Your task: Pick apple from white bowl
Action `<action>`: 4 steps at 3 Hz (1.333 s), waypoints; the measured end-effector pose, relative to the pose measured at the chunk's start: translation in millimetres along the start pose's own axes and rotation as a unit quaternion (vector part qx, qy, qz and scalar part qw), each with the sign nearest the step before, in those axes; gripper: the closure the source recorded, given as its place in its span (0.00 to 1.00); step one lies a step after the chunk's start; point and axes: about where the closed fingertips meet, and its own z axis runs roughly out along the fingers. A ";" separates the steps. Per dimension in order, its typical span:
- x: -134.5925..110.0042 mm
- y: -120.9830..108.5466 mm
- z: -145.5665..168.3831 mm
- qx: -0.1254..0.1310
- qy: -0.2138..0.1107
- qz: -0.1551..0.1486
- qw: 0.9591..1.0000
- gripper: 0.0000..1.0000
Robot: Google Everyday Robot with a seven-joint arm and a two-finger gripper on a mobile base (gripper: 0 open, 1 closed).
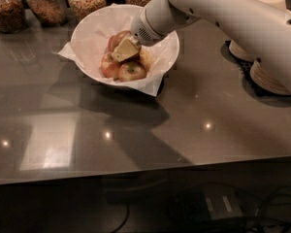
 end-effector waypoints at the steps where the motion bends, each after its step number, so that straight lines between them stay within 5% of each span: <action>1: -3.5 -6.4 -9.2 0.012 -0.005 -0.004 1.000 0.72; 2: -8.3 -9.9 -21.9 0.018 -0.008 -0.016 1.000 0.95; 4: -21.4 -0.2 -66.7 0.001 -0.007 -0.075 0.997 1.00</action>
Offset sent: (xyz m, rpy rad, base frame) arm -0.0009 -0.0235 0.0396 -0.0156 -0.0854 0.0008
